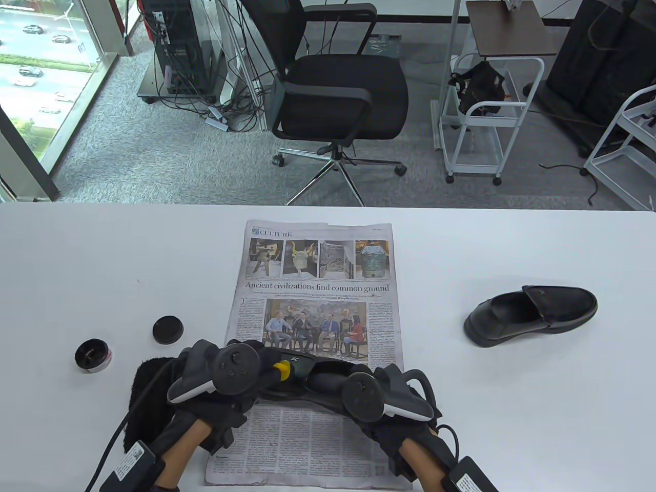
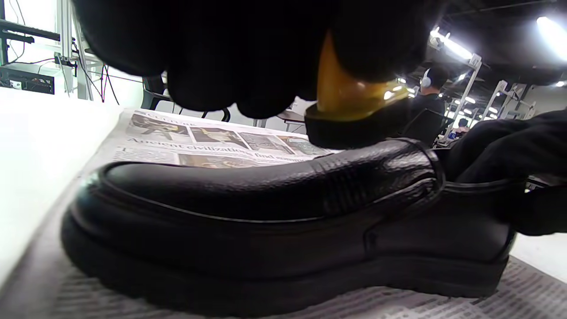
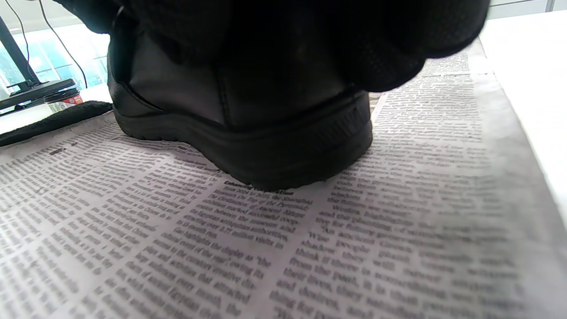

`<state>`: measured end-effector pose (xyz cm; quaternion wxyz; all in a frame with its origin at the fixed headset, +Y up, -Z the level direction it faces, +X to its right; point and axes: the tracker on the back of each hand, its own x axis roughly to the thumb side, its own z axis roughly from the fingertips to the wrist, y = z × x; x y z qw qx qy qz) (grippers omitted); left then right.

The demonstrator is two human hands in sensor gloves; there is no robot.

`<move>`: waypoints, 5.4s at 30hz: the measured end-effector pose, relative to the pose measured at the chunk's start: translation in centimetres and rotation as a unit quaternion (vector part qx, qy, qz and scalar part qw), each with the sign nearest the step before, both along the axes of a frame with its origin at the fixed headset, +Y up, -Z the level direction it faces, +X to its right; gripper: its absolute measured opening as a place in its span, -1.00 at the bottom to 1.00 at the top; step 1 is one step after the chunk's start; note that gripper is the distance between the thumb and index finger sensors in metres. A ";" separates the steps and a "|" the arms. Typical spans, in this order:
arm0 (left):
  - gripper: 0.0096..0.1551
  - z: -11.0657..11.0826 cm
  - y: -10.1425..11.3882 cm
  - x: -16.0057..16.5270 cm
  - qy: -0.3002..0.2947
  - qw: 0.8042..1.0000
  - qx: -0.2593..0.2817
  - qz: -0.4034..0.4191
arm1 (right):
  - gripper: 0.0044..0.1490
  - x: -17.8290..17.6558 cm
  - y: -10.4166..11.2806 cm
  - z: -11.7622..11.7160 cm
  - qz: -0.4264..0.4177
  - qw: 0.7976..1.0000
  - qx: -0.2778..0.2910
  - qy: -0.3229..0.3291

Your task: Dip and apply built-in sponge shoe polish on shoes

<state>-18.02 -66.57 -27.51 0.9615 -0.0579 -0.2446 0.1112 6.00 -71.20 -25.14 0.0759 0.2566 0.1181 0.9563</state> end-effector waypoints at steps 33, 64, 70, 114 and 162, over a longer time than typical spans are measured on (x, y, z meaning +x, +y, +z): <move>-0.46 -1.6 -1.5 -1.6 0.122 0.979 -0.027 -0.164 | -0.50 -0.1 0.0 0.0 0.000 1.000 0.002 0.000; -0.50 -2.7 -3.1 -0.7 0.138 0.971 0.042 -0.190 | -0.50 -0.1 0.0 0.0 0.000 1.000 0.004 -0.003; -0.50 -1.8 -1.8 -1.3 0.133 0.968 -0.023 -0.213 | -0.50 -0.1 0.0 0.0 0.000 1.000 0.004 -0.002; -0.45 0.1 -0.2 1.4 0.073 0.992 -0.097 -0.032 | -0.50 -0.1 0.0 0.0 0.000 1.000 0.005 -0.002; -0.40 -1.1 -1.6 3.8 0.103 0.991 0.056 -0.058 | -0.51 -0.1 0.0 0.0 0.001 1.000 0.009 -0.002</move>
